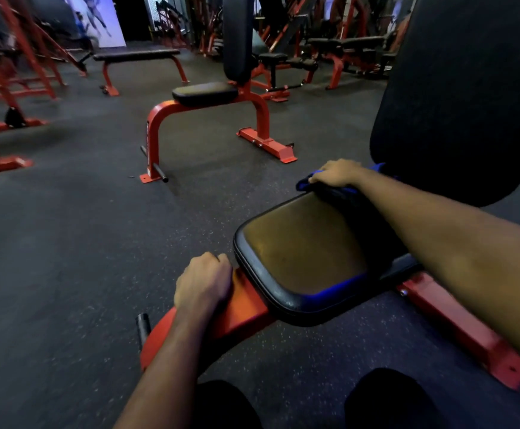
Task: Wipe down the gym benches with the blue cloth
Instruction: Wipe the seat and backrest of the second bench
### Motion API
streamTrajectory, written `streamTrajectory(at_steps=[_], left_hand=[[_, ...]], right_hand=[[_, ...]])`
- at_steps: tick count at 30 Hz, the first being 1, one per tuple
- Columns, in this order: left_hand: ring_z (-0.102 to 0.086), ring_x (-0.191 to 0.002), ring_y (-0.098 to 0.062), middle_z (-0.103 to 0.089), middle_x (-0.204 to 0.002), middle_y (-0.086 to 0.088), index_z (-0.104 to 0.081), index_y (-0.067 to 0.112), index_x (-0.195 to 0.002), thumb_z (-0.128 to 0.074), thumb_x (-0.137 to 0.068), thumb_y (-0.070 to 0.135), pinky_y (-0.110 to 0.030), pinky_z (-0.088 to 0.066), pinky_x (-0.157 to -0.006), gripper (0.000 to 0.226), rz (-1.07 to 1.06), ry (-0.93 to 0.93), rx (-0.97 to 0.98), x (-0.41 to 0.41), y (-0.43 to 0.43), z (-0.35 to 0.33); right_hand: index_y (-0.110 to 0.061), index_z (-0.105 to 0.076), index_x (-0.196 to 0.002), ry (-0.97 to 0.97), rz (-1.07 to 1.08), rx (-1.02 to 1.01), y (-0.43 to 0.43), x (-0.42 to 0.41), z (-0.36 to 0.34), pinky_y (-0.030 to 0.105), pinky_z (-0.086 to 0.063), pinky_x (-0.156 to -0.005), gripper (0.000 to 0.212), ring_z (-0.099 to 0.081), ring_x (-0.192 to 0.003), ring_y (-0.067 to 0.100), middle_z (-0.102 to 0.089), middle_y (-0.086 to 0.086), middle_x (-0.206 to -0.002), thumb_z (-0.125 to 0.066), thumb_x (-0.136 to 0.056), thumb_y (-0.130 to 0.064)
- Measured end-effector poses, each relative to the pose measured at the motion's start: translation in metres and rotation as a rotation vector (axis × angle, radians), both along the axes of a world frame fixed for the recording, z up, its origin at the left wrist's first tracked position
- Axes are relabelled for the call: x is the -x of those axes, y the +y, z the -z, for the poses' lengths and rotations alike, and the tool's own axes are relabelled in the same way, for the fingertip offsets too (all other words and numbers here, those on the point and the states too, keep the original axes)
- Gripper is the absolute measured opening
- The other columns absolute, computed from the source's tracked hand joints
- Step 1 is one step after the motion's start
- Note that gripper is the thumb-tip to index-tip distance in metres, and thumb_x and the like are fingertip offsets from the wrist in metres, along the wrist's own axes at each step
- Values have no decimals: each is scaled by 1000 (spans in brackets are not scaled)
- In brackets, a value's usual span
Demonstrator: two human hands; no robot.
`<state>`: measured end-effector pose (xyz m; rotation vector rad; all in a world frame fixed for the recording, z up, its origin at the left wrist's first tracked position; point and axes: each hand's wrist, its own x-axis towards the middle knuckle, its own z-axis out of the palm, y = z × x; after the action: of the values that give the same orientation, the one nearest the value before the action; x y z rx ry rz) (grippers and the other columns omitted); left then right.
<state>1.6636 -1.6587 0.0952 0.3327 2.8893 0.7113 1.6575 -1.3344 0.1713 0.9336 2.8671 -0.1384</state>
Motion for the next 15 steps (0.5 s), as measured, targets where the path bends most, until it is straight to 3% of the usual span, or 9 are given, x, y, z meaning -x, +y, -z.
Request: streamTrajectory(at_steps=[7, 11, 15], left_hand=[[-60, -103, -41, -64, -115, -22, -65, 2, -106, -32, -95, 31, -42, -45, -87, 45, -126, 89, -90, -2, 1, 3], [-61, -101, -42, -66, -109, -25, -66, -2, -100, -35, -94, 26, -42, -46, -86, 42, -201, 136, -168, -10, -1, -2], [-58, -113, -42, -60, -123, -28, -62, -3, -115, -34, -96, 28, -42, -44, -93, 46, -250, 4, -124, -5, -32, 11]], right_hand=[[-20, -51, -141, -90, -135, -51, -65, 21, 3, 40, -35, -108, 58, -44, -137, 29, -45, 9, -152, -47, -91, -49], [-21, -58, -135, -11, -317, -27, -122, 20, 11, 39, -36, -104, 55, -48, -133, 31, -51, 12, -146, -51, -91, -54], [-34, -59, -135, 85, -354, 110, -109, -4, 5, 38, -35, -108, 45, -47, -135, 28, -54, 4, -145, -49, -96, -56]])
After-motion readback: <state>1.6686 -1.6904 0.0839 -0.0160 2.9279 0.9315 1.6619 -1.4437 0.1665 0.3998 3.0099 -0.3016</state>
